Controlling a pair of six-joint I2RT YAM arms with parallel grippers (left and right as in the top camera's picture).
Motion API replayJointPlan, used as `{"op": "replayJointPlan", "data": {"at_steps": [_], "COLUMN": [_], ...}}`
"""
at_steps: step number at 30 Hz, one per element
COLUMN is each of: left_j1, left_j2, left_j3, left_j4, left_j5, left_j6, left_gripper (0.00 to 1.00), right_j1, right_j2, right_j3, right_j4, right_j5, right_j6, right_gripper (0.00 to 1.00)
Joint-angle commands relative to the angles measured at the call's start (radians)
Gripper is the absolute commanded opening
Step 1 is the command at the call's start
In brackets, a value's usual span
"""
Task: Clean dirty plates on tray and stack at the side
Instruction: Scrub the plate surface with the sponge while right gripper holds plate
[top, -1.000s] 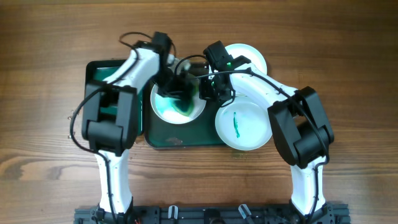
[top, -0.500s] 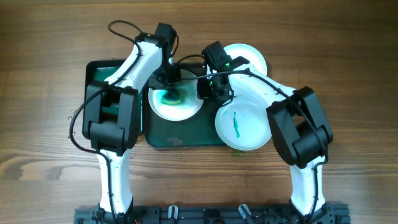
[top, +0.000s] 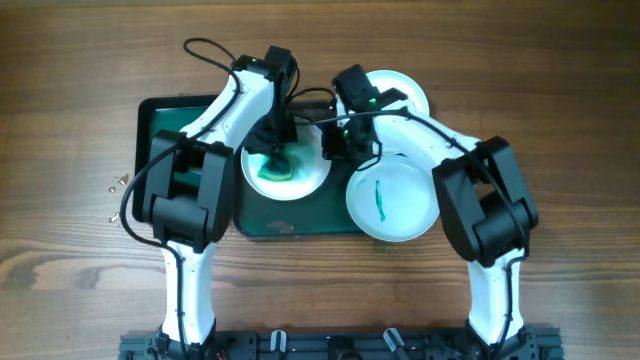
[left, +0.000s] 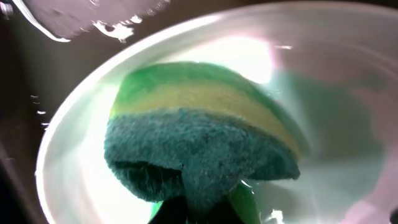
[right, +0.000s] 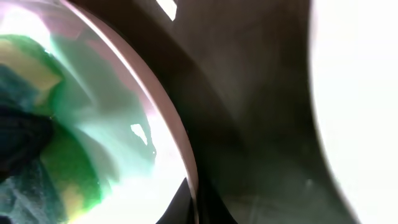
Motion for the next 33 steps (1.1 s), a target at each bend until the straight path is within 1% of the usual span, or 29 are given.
{"op": "replayJointPlan", "data": {"at_steps": [1, 3, 5, 6, 9, 11, 14, 18, 21, 22, 26, 29, 31, 33], "left_j1": [-0.029, -0.029, -0.029, -0.029, -0.027, -0.024, -0.014, -0.002, 0.0, 0.0, 0.0, -0.001, -0.001, -0.001], "left_j2": [0.033, 0.033, 0.032, 0.032, 0.032, 0.032, 0.032, 0.026, 0.011, 0.009, 0.012, 0.014, 0.015, 0.015], "left_j3": [-0.056, -0.056, -0.056, -0.056, -0.056, -0.056, -0.048, -0.011, 0.002, 0.002, 0.002, 0.001, -0.008, -0.023], "left_j4": [-0.003, -0.001, 0.018, 0.031, 0.117, 0.183, 0.248, 0.211, 0.148, 0.131, 0.055, 0.007, 0.002, 0.003], "left_j5": [0.299, 0.454, 0.592, 0.609, 0.595, 0.496, 0.172, -0.17, -0.357, -0.385, -0.365, -0.257, -0.148, -0.002], "left_j6": [0.211, 0.364, 0.469, 0.473, 0.447, 0.346, 0.127, -0.064, -0.208, -0.238, -0.286, -0.279, -0.207, -0.081], "left_gripper": [0.04, 0.04, 0.04, 0.04, 0.04, 0.04, 0.04, 0.04, 0.04, 0.04, 0.04, 0.04, 0.04, 0.04], "right_j1": [-0.023, -0.026, -0.026, -0.026, -0.026, -0.026, -0.026, -0.026, -0.026, -0.026, -0.026, -0.026, -0.026, -0.027], "right_j2": [0.058, 0.06, 0.06, 0.06, 0.06, 0.06, 0.06, 0.06, 0.06, 0.06, 0.06, 0.06, 0.06, 0.06], "right_j3": [-0.013, -0.013, -0.013, -0.013, -0.013, -0.013, -0.013, -0.013, -0.013, -0.013, -0.013, -0.013, -0.013, -0.013], "right_j4": [0.021, 0.027, 0.037, 0.038, 0.038, 0.037, 0.037, 0.031, 0.031, 0.031, 0.034, 0.034, 0.034, 0.034], "right_j5": [-0.179, -0.186, -0.186, -0.186, -0.185, -0.185, -0.185, -0.181, -0.179, -0.175, -0.17, -0.17, -0.17, -0.17], "right_j6": [-0.099, -0.099, -0.099, -0.099, -0.099, -0.099, -0.099, -0.099, -0.099, -0.098, -0.096, -0.097, -0.097, -0.097], "right_gripper": [0.04, 0.04, 0.04, 0.04, 0.04, 0.04, 0.04, 0.04, 0.04, 0.04, 0.04, 0.04, 0.04, 0.04]}}
